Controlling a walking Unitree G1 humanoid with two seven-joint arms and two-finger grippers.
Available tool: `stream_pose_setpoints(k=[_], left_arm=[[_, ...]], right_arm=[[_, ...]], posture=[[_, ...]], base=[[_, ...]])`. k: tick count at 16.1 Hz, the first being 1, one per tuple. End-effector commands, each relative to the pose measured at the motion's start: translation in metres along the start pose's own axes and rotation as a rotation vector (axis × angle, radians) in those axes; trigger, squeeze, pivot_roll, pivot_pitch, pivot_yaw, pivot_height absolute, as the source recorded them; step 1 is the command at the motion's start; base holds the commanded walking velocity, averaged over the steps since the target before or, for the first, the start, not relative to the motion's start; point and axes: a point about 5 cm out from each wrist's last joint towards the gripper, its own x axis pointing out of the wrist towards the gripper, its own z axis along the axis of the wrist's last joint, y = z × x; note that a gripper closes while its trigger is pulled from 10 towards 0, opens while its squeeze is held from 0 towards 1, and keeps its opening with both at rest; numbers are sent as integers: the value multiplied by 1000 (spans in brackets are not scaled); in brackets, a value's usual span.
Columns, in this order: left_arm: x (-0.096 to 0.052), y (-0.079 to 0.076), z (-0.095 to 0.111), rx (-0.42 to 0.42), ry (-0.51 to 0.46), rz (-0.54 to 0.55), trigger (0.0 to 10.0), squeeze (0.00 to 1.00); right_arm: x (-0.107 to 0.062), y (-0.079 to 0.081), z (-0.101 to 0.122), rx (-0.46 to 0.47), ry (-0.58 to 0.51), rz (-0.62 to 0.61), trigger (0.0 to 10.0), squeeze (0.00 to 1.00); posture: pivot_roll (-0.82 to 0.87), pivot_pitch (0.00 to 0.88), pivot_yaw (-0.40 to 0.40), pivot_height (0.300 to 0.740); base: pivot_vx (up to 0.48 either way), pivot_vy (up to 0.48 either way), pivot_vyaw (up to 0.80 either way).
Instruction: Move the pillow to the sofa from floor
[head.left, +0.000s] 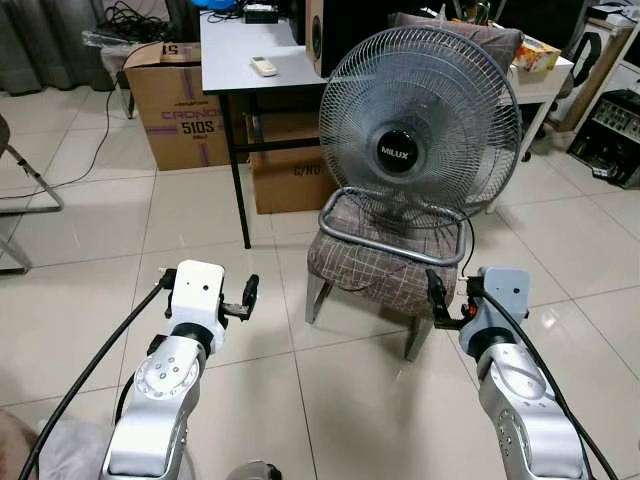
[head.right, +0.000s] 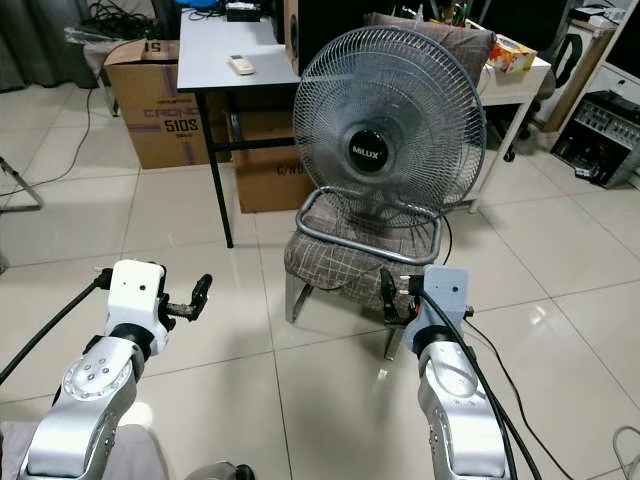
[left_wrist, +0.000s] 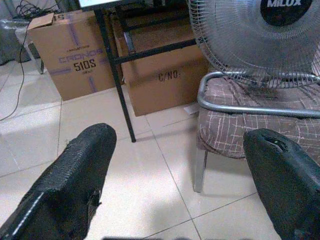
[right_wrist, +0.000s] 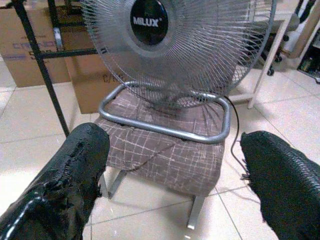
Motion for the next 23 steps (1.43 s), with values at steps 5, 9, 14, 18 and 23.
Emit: stream_pose_setpoints(k=[5, 9, 14, 18, 23], left_arm=[[4, 3, 7, 16, -5, -4, 10000, 0], [12, 2, 11, 22, -12, -23, 10000, 0], [18, 0, 14, 25, -19, -30, 10000, 0], [15, -1, 13, 16, -23, -14, 10000, 0], [12, 2, 14, 4, -28, 1, 10000, 0]], right_arm=[[-2, -2, 2, 2, 2, -24, 10000, 0], [-2, -4, 0, 0, 4, -34, 10000, 0], [-2, -7, 1, -2, 3, -52, 10000, 0], [1, -7, 5, -17, -4, -43, 10000, 0], [6, -4, 9, -26, -8, -23, 10000, 0]], posture=[[-60, 0, 21, 740], [-70, 0, 55, 740], [-74, 0, 52, 740], [-69, 0, 22, 740], [-64, 0, 9, 740]], base=[[-49, 0, 0], [-249, 0, 0], [-259, 0, 0], [-258, 0, 0], [-266, 0, 0]])
